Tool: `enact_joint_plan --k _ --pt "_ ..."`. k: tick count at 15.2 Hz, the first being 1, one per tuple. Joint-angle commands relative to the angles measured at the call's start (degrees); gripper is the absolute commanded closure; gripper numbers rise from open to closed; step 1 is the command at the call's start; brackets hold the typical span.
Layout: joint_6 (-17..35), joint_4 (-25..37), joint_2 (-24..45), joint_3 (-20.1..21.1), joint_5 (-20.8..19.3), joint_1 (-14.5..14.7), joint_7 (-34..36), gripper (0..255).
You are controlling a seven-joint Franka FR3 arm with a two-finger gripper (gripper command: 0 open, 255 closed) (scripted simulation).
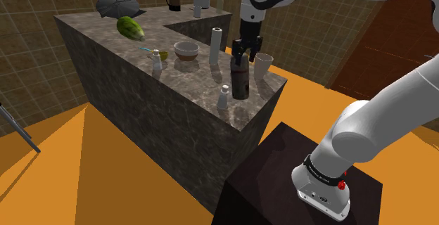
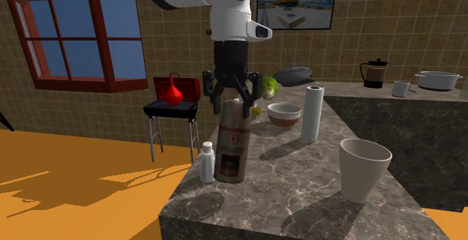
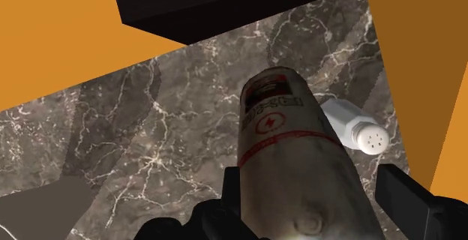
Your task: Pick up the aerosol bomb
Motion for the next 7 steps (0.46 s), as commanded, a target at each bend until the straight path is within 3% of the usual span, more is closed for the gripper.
enact_joint_plan --k 1,7 --pt "-1.5 1.4 -0.1 0.1 0.0 0.0 0.0 255" --pt "-4.7 4.5 -0.2 0.1 0.0 0.0 0.0 255"
